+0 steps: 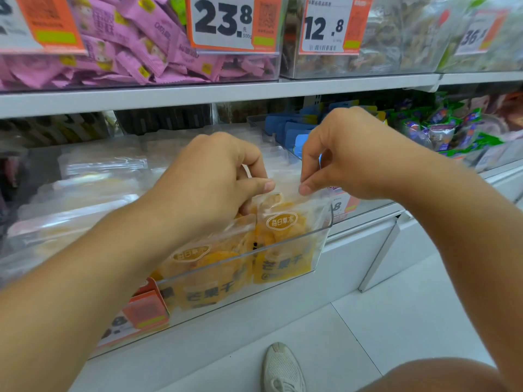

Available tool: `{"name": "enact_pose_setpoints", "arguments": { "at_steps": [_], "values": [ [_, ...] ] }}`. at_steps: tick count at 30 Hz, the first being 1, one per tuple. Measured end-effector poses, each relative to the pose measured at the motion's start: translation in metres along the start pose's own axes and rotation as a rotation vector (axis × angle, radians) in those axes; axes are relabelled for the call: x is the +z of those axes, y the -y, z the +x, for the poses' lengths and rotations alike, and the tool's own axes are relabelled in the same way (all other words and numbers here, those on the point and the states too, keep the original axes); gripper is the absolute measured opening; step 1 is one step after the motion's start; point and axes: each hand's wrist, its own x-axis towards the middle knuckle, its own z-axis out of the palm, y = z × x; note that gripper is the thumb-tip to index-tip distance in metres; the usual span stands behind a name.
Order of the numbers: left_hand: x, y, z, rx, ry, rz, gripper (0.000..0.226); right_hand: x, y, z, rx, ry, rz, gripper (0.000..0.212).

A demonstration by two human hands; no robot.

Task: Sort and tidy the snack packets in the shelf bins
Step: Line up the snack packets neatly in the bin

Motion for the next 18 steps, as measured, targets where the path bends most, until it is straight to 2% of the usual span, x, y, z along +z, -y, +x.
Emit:
{"name": "enact_pose_setpoints", "arguments": {
  "at_steps": [3, 6, 8, 11, 14, 18],
  "values": [
    [0.002, 0.003, 0.002, 0.005, -0.024, 0.082, 0.021, 0.002, 0.004, 0.001, 0.002, 0.02, -0.014, 0.013],
    [0.005, 0.005, 0.002, 0.032, -0.052, 0.141, 0.021, -0.005, 0.002, -0.005, -0.058, -0.1, 0.08, 0.018],
    [0.004, 0.007, 0.002, 0.066, -0.068, 0.15, 0.022, -0.012, 0.004, -0.013, -0.079, -0.036, 0.148, 0.022],
    [0.002, 0.008, 0.003, 0.147, -0.078, 0.194, 0.015, -0.005, 0.008, -0.015, -0.056, 0.126, -0.025, 0.024],
    [-0.001, 0.009, 0.005, 0.126, -0.025, 0.147, 0.007, 0.001, 0.003, -0.009, -0.029, 0.078, -0.108, 0.026],
    [0.002, 0.01, 0.004, 0.114, -0.086, 0.141, 0.004, 0.001, 0.007, -0.009, -0.046, 0.073, -0.062, 0.022]
  ]
}}
